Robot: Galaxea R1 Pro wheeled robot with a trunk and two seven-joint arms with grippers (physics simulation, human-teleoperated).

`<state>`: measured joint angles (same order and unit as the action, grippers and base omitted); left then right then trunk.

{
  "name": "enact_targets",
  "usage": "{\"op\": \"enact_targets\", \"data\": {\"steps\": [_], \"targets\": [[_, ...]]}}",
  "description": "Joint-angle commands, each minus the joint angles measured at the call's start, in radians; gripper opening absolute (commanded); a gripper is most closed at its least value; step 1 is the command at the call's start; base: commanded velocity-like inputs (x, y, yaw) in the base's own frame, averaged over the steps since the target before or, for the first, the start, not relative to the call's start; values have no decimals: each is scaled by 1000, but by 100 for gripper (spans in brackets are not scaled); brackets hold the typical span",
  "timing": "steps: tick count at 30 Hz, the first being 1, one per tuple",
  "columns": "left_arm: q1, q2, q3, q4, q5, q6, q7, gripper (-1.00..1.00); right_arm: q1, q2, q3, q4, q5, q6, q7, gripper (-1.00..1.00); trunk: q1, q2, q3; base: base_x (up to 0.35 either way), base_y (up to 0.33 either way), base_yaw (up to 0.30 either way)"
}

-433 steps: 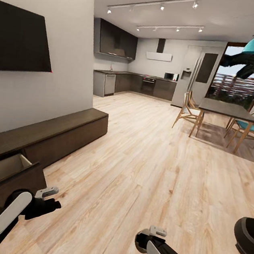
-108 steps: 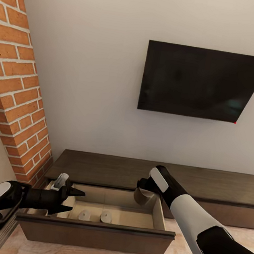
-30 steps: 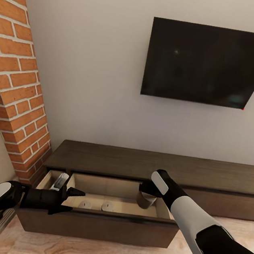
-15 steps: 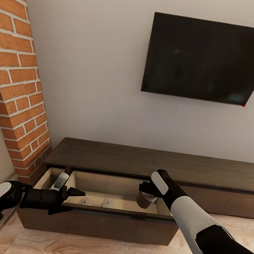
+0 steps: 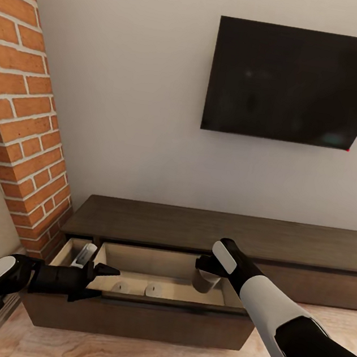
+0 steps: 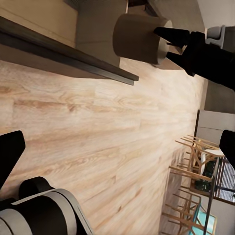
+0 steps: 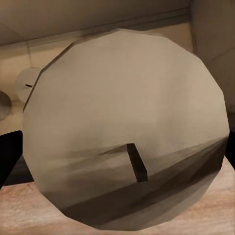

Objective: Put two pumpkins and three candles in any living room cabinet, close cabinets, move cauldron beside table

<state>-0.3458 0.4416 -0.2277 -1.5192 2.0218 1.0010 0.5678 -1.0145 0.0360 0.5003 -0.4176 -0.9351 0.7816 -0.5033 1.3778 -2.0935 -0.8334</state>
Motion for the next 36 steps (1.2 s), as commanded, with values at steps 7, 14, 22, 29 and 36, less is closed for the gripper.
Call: {"op": "enact_targets", "data": {"steps": [7,14,22,29,36], "targets": [[-1,5,1,0,12,0,7,100,-1,-1,7,-1,-11,-1,-9,-100,0,0,-1,88,67,0],[-1,5,0,0,19,1,5,100,-1,-1,7,0,-11,-2,-9,-100,0,0,-1,39,29,0],[-1,5,2,0,22,1,4,100,-1,-1,9,2,-11,-3,-9,-100,0,0,-1,26,32,0],[-1,4,2,1,23,1,4,100,-1,0,9,2,-10,-4,-9,-100,0,0,-1,67,80,0],[-1,3,4,1,24,1,4,100,-1,5,9,2,-10,-5,-8,-100,0,0,-1,25,28,0]]}}
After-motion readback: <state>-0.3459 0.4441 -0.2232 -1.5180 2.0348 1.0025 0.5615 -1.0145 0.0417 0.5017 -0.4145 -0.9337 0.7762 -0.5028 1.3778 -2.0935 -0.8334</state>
